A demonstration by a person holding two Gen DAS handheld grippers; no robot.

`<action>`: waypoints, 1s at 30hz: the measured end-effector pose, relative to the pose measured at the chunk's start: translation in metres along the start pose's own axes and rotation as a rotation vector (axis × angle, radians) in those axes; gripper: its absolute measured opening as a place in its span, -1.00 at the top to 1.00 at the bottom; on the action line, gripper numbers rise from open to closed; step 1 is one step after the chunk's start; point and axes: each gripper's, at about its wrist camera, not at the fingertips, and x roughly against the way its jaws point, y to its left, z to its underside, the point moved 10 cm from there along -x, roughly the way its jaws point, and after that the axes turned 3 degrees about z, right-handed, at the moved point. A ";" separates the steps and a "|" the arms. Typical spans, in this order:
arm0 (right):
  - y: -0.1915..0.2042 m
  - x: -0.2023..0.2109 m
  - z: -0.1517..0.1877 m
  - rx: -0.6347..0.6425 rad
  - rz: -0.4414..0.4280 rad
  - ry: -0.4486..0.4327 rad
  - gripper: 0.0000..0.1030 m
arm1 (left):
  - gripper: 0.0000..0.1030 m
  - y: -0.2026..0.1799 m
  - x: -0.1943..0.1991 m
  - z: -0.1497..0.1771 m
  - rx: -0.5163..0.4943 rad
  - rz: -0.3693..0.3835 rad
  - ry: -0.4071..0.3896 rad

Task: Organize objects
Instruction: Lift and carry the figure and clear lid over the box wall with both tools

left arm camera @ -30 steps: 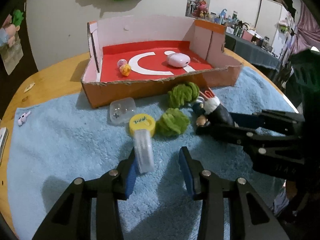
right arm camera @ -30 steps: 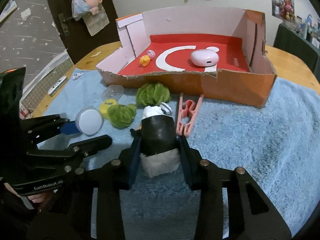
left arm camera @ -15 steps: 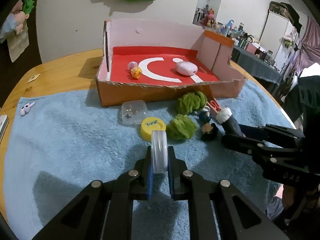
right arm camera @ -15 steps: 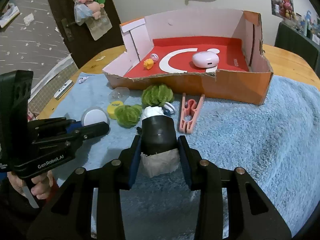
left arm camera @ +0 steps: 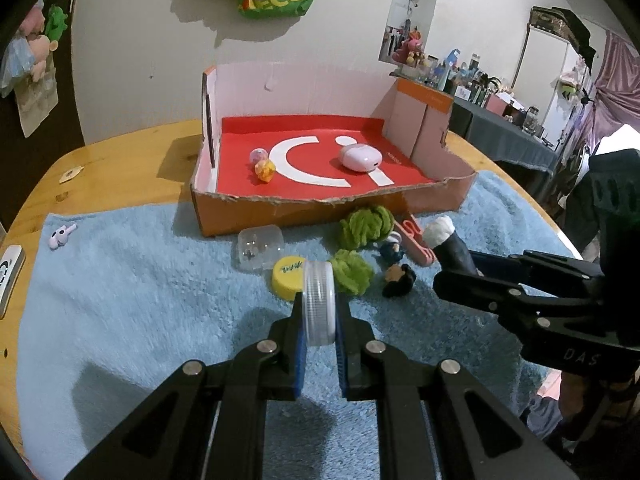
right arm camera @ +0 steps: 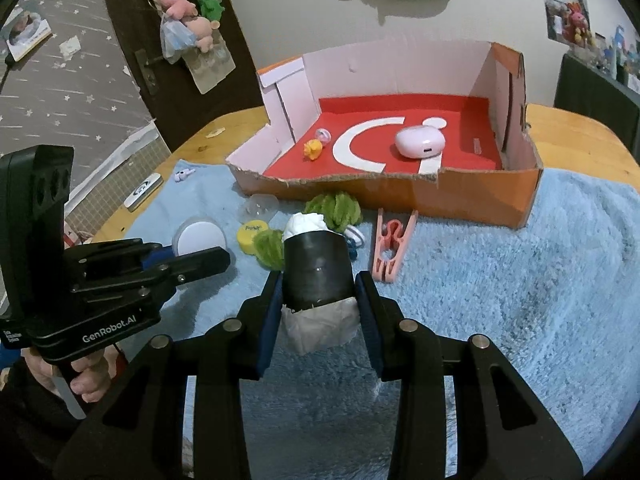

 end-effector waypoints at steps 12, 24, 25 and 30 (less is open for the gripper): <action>-0.001 0.012 -0.019 -0.002 -0.006 -0.050 0.33 | 0.76 -0.005 0.007 -0.020 -0.013 0.006 -0.038; -0.004 0.014 -0.039 0.009 -0.001 -0.065 0.33 | 0.76 -0.005 0.005 -0.046 -0.018 0.003 -0.067; -0.004 0.014 -0.040 0.010 0.000 -0.065 0.33 | 0.76 -0.005 0.005 -0.049 -0.019 0.003 -0.070; -0.008 0.012 -0.048 0.013 0.009 -0.068 0.33 | 0.76 -0.005 -0.001 -0.060 -0.015 0.006 -0.071</action>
